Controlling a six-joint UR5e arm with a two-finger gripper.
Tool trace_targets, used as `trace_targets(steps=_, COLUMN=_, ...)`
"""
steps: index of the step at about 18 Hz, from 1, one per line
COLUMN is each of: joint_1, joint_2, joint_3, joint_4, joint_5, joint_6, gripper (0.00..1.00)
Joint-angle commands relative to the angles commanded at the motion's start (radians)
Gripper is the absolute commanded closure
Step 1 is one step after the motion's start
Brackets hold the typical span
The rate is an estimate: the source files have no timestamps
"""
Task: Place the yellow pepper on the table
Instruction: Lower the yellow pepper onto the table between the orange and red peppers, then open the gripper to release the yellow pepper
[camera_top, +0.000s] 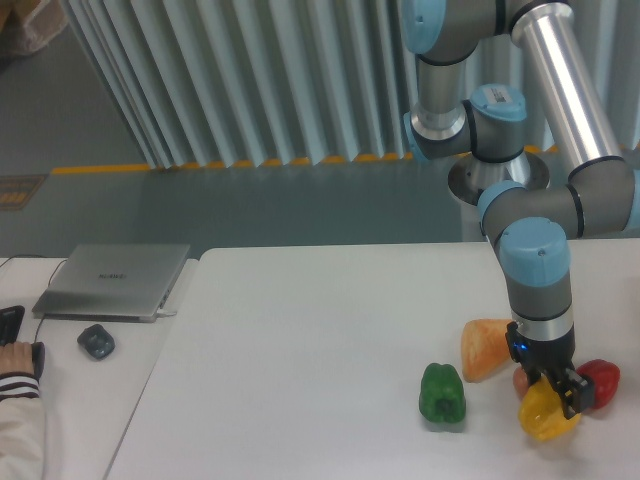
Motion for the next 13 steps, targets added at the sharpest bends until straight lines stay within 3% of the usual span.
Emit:
trace_targets(steps=7, joint_1=0.003, joint_2=0.014, joint_3=0.029, joint_4=0.002, joint_5=0.000, joint_6=0.012, gripper=0.00)
trace_targets(steps=10, joint_1=0.017, joint_2=0.040, joint_3=0.077, joint_4=-0.008, joint_5=0.066, joint_6=0.182, gripper=0.00)
trace_targets(steps=13, joint_1=0.046, joint_2=0.048, joint_3=0.072, joint_4=-0.011, joint_5=0.063, joint_6=0.201, gripper=0.00)
